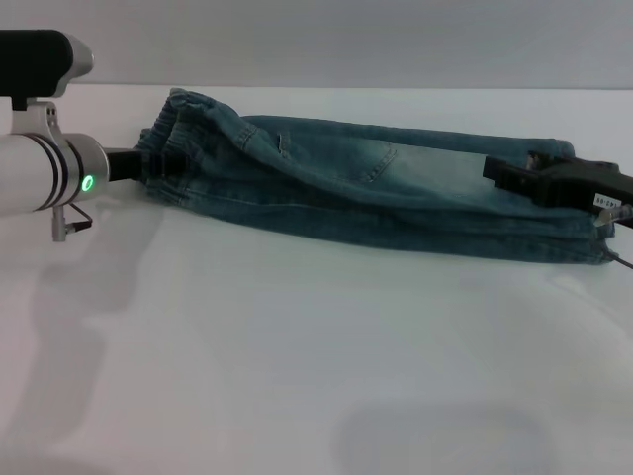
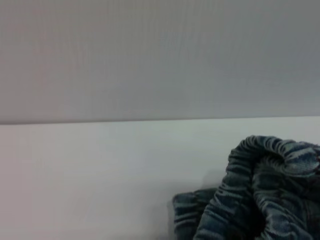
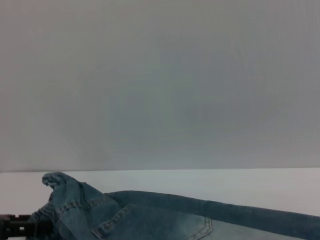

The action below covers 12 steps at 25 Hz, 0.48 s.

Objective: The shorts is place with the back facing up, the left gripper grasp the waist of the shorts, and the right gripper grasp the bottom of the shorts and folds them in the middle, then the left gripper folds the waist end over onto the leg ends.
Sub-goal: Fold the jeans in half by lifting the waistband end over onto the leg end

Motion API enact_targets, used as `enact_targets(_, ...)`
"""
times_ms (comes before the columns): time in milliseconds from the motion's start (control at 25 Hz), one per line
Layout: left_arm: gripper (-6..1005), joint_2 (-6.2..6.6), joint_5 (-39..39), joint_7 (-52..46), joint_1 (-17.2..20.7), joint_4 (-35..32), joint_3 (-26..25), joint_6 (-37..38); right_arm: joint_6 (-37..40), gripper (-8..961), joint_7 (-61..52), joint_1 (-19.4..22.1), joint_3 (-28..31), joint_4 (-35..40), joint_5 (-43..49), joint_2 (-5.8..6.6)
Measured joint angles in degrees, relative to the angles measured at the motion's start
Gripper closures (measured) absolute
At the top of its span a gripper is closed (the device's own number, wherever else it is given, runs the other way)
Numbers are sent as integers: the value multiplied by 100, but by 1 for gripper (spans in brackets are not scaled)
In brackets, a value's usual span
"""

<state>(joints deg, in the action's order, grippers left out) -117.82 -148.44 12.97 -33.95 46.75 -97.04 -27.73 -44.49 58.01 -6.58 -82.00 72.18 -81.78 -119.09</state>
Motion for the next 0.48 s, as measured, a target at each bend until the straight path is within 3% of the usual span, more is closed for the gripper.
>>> enact_targets(480, 206, -22, 9, -3, -42, -128, 70, -132, -145, 305, 0, 27, -31, 227, -106, 0)
